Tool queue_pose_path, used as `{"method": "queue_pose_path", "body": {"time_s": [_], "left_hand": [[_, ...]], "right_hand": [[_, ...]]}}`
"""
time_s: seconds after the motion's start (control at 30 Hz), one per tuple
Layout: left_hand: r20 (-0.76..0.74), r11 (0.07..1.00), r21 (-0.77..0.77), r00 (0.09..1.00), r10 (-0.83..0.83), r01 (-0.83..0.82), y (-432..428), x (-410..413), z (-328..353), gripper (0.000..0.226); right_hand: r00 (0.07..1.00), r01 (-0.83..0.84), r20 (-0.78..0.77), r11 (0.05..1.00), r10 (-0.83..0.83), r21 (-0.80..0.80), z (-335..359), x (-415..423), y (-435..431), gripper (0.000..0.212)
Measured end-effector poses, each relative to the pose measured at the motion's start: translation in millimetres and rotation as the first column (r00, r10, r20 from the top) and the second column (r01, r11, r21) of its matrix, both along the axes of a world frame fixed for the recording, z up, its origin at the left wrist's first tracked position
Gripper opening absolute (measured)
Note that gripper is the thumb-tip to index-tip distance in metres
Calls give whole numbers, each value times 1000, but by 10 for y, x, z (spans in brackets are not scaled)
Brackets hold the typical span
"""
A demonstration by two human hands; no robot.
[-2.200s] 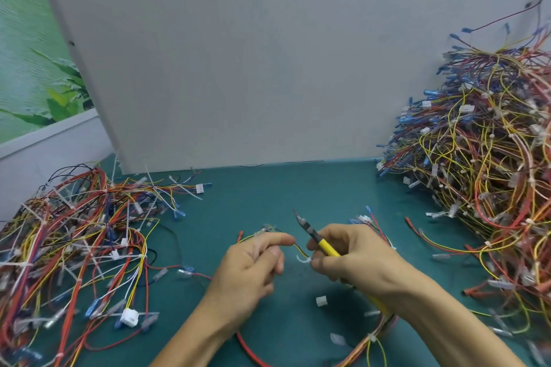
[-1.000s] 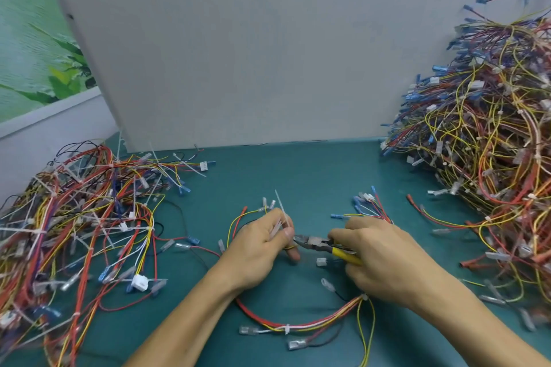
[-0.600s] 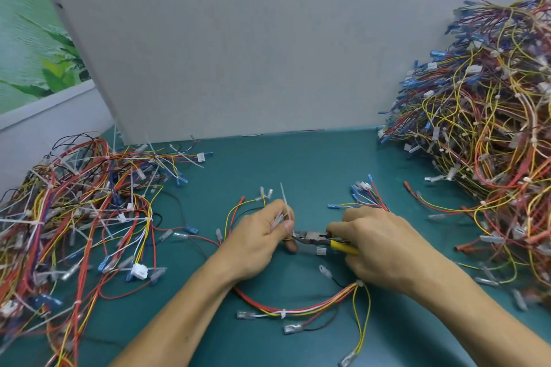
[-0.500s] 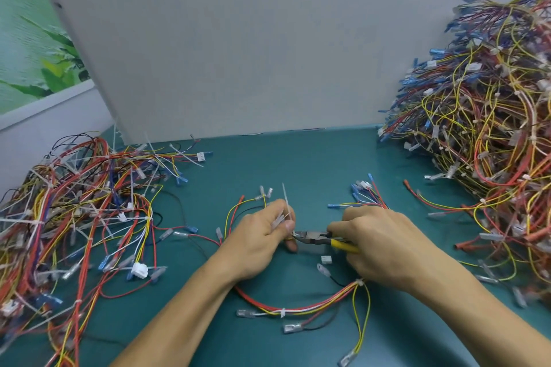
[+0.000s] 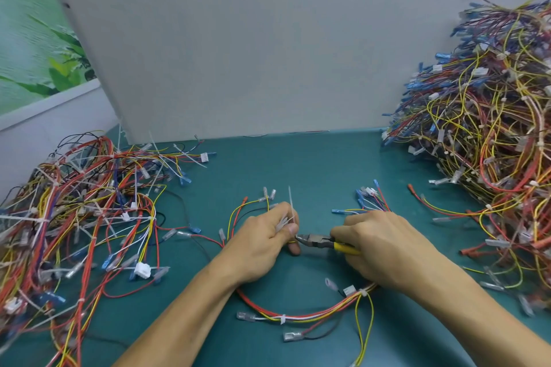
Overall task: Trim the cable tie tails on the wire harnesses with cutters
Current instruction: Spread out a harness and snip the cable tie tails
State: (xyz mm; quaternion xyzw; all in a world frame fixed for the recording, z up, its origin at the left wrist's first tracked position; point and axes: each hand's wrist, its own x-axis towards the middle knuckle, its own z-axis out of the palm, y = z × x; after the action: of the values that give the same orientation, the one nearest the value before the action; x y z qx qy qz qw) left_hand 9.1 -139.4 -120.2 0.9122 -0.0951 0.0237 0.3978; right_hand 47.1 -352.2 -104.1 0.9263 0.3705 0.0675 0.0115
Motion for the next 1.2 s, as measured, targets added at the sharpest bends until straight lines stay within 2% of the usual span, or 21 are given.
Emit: {"method": "queue_pose_path", "body": {"time_s": [0.27, 0.33, 0.43, 0.53, 0.63, 0.73, 0.8, 0.87, 0.97, 1.03, 1.07, 1.13, 1.2], "left_hand": [[41, 999, -25, 999, 31, -30, 16, 31, -26, 19], [40, 991, -118, 997, 67, -61, 21, 34, -31, 19], [54, 969, -202, 986, 159, -145, 47, 34, -3, 16], [45, 969, -188, 984, 170, -158, 66, -41, 162, 11], [-77, 979, -198, 995, -60, 44, 89, -197, 400, 3], [-256, 945, -85, 909, -328, 316, 46, -375, 573, 4], [-344, 895, 70, 853, -393, 440, -71, -478, 617, 11], [-378, 831, 252, 841, -387, 496, -217, -557, 621, 17], [-408, 780, 424, 866, -290, 461, -346, -627, 590, 16], [-416, 762, 495, 884, -214, 417, -389, -633, 557, 11], [-402, 746, 539, 898, -180, 391, -411, -627, 542, 11], [-336, 699, 628, 930, -151, 341, -454, -618, 517, 15], [-276, 661, 685, 949, -154, 306, -483, -602, 488, 10]], "right_hand": [[1000, 19, -4, 1000, -19, 8, -18, -2, 39, 7], [999, 45, -9, 996, -44, 82, -14, -14, 24, 12], [994, 110, -13, 946, -111, 305, 76, -34, -27, 18], [950, 265, 46, 874, -310, 406, 194, -32, -138, 25], [837, 539, -57, 800, -545, 265, 235, 20, -298, 38], [731, 662, -241, 749, -638, 26, 190, 65, -354, 44], [708, 644, -330, 763, -624, -62, 151, 85, -337, 45], [689, 639, -395, 766, -607, -64, 129, 114, -328, 45], [668, 682, -450, 729, -593, 52, 83, 184, -310, 31], [653, 726, -484, 664, -583, 179, 44, 247, -279, 17], [640, 752, -515, 602, -570, 269, 28, 291, -264, 13], [618, 786, -589, 401, -521, 470, 5, 390, -233, 9], [601, 788, -697, 147, -391, 598, -6, 453, -204, 7]]}}
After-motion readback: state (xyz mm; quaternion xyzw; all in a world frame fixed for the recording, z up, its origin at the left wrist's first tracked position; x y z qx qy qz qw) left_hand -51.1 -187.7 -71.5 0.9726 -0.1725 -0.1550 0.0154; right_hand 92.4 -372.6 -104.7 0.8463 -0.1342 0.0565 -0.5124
